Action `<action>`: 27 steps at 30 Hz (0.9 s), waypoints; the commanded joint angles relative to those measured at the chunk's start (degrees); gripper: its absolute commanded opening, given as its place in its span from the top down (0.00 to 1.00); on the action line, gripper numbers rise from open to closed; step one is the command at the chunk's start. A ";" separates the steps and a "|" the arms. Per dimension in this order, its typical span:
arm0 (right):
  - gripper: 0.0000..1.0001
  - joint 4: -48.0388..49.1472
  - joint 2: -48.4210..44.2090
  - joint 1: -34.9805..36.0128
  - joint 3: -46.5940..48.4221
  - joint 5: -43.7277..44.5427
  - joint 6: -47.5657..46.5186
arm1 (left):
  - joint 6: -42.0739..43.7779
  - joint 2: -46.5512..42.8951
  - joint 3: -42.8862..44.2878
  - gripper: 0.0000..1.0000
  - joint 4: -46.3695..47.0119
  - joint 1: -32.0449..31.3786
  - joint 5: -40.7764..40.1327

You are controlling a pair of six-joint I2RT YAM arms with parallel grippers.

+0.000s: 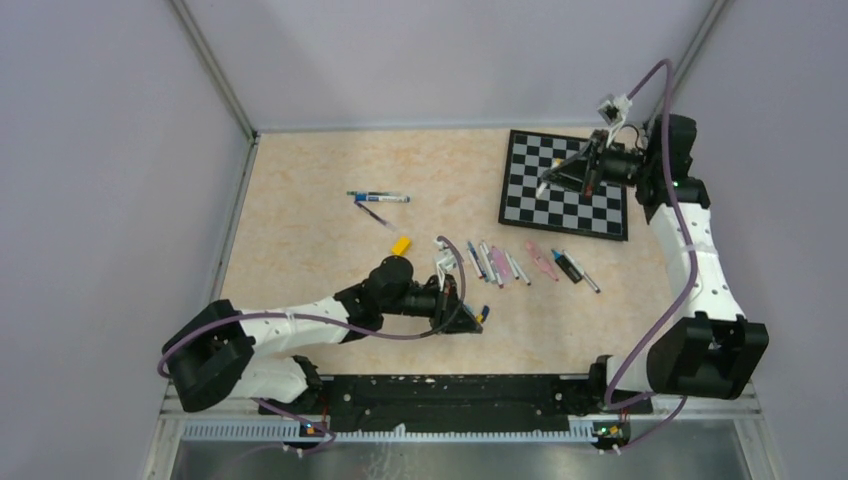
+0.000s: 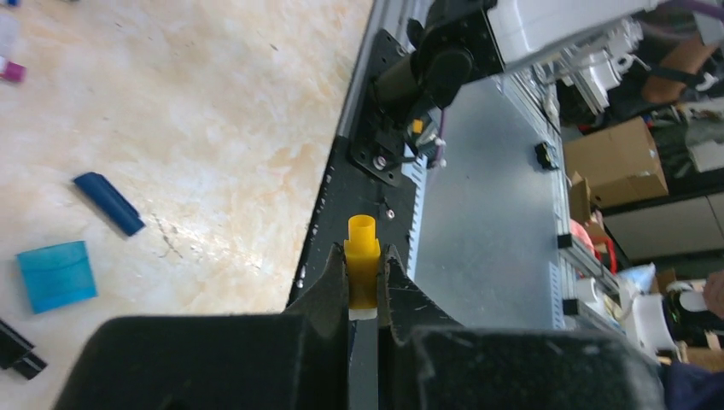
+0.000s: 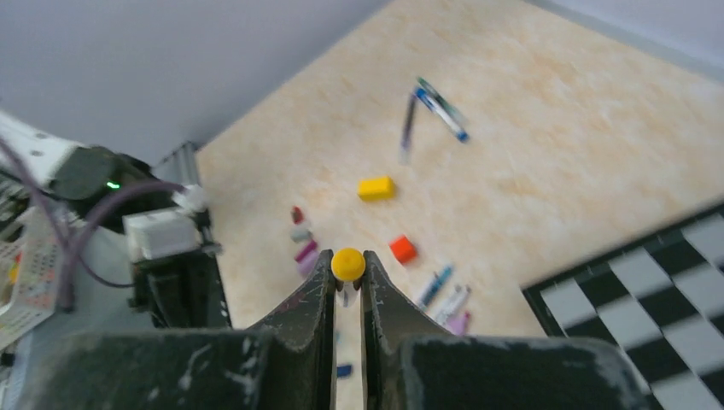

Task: Open the pen caps
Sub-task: Place the pen at the center of the board.

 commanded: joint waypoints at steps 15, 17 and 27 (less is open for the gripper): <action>0.95 -48.27 8.18 -15.41 -5.92 46.74 -59.10 | 5.50 16.94 23.66 0.99 -26.69 -9.35 -28.43; 0.94 -48.88 11.98 -15.32 -4.47 47.96 -60.11 | 5.70 19.15 25.85 0.98 -27.60 -10.07 -29.81; 0.90 -46.13 24.83 -11.76 -0.62 56.76 -59.96 | 5.09 25.84 29.85 0.97 -29.35 -11.04 -31.95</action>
